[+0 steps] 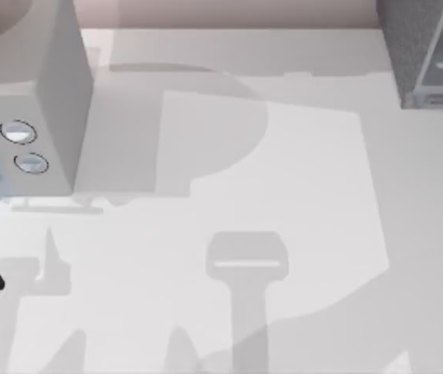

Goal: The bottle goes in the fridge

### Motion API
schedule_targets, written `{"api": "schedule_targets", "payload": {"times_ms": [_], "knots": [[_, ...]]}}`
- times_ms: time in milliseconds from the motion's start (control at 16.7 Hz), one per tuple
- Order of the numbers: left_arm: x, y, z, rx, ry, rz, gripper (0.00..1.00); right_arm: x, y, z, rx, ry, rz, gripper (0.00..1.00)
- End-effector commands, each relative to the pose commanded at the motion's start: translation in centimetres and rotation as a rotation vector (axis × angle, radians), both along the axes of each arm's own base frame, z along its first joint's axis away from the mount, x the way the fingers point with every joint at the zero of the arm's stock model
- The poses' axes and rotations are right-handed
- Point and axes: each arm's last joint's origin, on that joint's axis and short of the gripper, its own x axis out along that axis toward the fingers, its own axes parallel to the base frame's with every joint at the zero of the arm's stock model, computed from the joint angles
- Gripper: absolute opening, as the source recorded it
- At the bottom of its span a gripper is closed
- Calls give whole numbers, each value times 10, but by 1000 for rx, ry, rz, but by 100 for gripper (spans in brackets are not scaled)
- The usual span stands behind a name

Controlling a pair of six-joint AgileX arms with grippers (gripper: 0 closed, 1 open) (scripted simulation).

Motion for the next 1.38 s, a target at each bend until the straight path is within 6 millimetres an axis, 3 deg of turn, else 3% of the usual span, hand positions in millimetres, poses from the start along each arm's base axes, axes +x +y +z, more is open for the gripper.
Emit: {"api": "schedule_targets", "payload": {"times_ms": [180, 360, 720, 1380], "knots": [[0, 0, 0, 0, 0, 0, 100, 36, -3, 28, -26, -97, 1, 1], [0, 0, 0, 0, 0, 0, 100, 59, -2, 20, -13, -65, 3, 1], [0, 0, 0, 0, 0, 0, 100, 65, 2, 13, -11, -42, 7, 1], [0, 0, 0, 0, 0, 0, 100, 65, 2, 13, -11, -42, 7, 83]]}}
